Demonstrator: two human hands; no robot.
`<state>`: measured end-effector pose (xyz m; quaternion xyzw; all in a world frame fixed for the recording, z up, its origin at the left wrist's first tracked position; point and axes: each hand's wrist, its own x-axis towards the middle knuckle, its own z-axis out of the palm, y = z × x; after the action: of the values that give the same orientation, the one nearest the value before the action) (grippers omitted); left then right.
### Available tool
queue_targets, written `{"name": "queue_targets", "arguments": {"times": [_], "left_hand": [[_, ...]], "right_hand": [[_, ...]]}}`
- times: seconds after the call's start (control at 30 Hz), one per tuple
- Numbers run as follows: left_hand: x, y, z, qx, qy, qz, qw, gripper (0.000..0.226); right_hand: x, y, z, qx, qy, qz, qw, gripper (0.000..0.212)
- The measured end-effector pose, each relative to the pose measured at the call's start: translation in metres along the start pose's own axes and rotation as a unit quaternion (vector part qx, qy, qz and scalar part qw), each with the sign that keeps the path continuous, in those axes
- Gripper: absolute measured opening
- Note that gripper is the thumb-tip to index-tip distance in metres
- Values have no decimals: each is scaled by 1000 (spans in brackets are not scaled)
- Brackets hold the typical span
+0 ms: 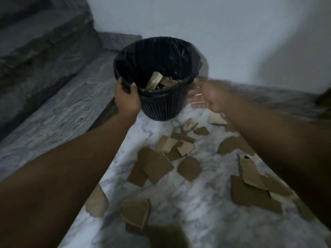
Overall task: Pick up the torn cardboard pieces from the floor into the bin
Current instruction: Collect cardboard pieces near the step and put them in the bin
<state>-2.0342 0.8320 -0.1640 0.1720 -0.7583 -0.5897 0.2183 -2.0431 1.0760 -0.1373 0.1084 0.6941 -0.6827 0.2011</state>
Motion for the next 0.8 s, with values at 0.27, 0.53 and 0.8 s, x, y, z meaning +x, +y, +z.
{"name": "queue_targets", "arguments": {"times": [0.27, 0.53, 0.8], "left_hand": [[0, -51, -1, -55, 19, 34, 998, 62], [-72, -149, -29, 231, -318, 48, 918, 64], [-99, -163, -30, 467, -483, 82, 736, 101]], "right_hand": [[-5, 114, 31, -451, 21, 22, 892, 44], [24, 205, 76, -579, -1, 49, 814, 65], [-70, 237, 102, -631, 37, -17, 774, 61]]}}
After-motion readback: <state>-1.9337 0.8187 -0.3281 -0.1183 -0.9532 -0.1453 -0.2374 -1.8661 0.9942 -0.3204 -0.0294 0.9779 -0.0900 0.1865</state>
